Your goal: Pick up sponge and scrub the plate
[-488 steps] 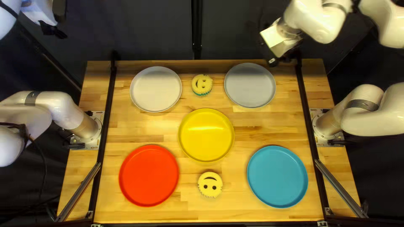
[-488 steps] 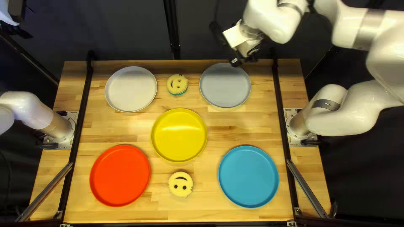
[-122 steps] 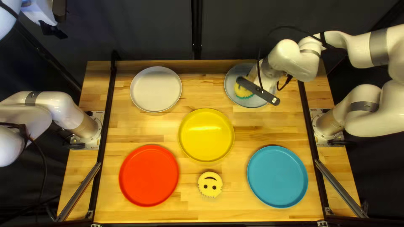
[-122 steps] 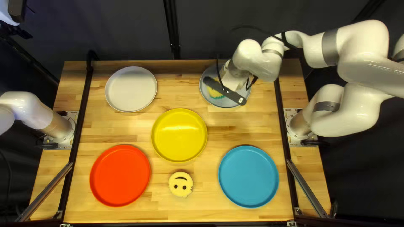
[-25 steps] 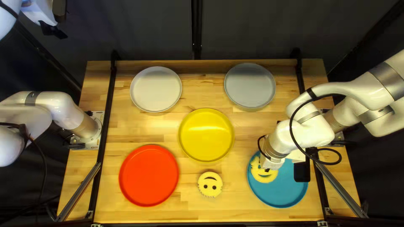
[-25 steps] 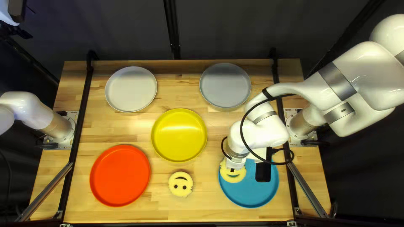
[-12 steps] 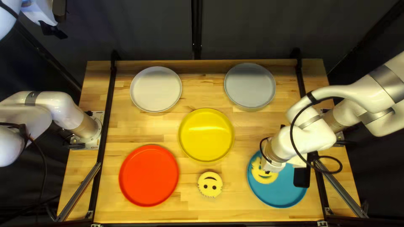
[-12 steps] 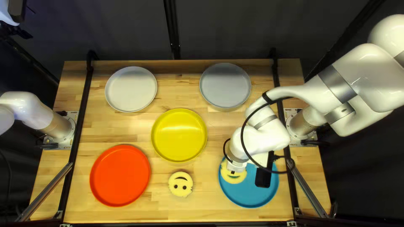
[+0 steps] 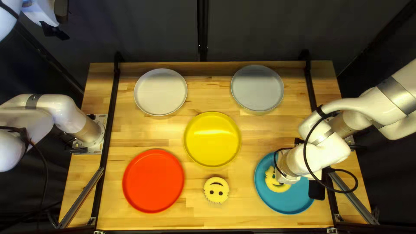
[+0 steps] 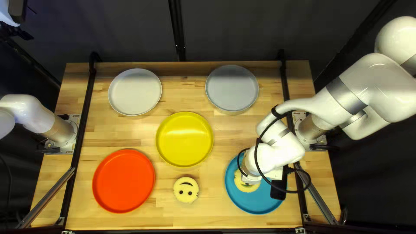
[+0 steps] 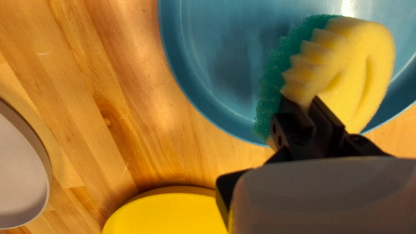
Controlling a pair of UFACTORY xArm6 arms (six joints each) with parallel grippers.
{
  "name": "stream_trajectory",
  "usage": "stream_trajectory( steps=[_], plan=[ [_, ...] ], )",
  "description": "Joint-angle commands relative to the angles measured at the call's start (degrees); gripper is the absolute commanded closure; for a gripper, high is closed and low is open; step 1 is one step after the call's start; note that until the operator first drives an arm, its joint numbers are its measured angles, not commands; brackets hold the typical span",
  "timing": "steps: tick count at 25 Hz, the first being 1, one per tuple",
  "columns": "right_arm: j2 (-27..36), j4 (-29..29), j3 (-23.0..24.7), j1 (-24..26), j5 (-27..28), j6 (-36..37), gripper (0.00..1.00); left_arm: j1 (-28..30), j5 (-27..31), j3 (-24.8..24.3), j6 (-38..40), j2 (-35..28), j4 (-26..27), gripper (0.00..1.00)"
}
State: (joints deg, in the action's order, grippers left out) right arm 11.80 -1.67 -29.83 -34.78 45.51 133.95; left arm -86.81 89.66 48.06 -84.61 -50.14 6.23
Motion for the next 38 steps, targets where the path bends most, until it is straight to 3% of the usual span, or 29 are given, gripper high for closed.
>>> stream_trajectory(
  steps=[1, 15, 28, 38],
  plan=[
    [5.03, -0.23, 4.24, -0.47, 0.15, -1.03, 1.00, 0.00, 0.00, 0.00, 0.00, 0.00, 0.00, 0.00],
    [12.17, -1.11, 12.60, 1.60, -1.46, 1.99, 1.00, 0.00, 0.00, 0.00, 0.00, 0.00, 0.00, 0.00],
    [8.40, -0.33, 6.42, 5.46, 1.94, 7.96, 1.00, 0.00, 0.00, 0.00, 0.00, 0.00, 0.00, 0.00],
    [7.59, 2.27, 5.87, 6.22, 1.57, 8.34, 1.00, 0.00, 0.00, 0.00, 0.00, 0.00, 0.00, 0.00]
  ],
)
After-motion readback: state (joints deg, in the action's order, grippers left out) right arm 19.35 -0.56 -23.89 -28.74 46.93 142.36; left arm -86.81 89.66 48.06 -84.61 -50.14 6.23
